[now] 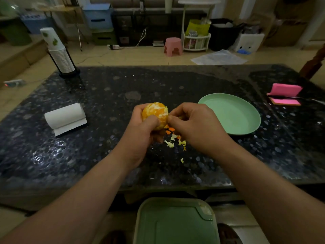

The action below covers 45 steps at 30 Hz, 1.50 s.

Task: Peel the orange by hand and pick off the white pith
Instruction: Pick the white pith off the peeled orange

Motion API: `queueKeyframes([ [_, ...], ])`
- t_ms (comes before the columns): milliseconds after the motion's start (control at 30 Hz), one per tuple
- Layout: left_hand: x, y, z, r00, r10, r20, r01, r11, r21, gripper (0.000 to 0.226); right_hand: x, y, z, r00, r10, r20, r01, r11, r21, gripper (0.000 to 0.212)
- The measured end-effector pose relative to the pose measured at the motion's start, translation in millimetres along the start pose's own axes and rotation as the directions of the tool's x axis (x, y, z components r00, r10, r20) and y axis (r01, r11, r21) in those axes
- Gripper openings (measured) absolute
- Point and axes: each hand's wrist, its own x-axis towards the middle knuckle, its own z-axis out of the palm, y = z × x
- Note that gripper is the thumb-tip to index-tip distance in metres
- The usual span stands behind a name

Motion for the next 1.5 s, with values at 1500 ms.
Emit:
queueKeyframes([
  [1500,-0.7,-0.9,-2.6,0.994,0.106,0.031,-0.11,0.96,0.259,0.051,-3.1,8.7,3.8,0.992,-0.107,-0.06,0.098,0.986,-0.131,0.003],
])
